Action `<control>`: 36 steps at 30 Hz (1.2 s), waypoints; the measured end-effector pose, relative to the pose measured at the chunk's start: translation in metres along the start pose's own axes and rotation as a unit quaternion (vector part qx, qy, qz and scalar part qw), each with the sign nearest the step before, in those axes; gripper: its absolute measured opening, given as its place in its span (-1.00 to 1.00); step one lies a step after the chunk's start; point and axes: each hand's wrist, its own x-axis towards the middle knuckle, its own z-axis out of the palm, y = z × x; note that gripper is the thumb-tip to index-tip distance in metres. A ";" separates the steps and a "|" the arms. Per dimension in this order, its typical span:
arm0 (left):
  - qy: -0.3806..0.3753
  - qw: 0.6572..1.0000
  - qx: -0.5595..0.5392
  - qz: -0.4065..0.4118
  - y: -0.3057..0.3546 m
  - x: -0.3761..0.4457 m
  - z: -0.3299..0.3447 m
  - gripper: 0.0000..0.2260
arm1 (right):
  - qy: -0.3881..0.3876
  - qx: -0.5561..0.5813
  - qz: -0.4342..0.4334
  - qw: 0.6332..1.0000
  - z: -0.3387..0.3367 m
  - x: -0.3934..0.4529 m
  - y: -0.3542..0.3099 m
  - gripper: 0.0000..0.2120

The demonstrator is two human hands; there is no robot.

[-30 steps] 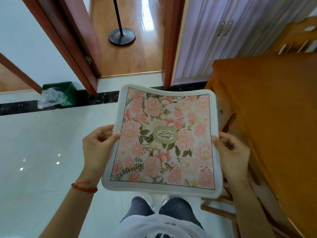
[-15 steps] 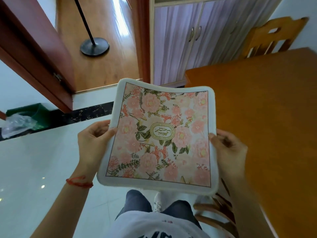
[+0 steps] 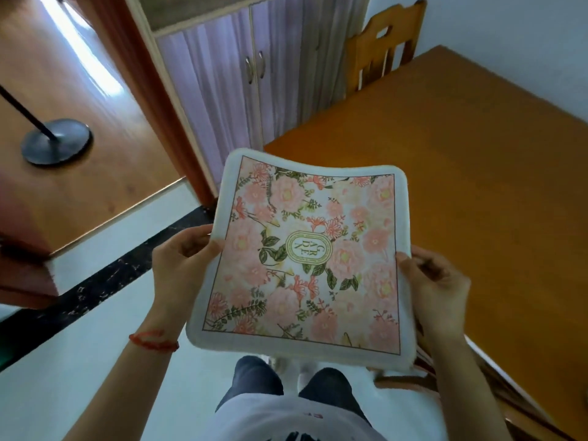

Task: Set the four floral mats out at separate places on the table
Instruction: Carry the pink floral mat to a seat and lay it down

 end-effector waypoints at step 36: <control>-0.274 0.960 0.026 0.055 0.063 0.012 0.320 -0.77 | 0.302 -0.032 0.086 0.949 -0.213 0.071 0.073 -0.91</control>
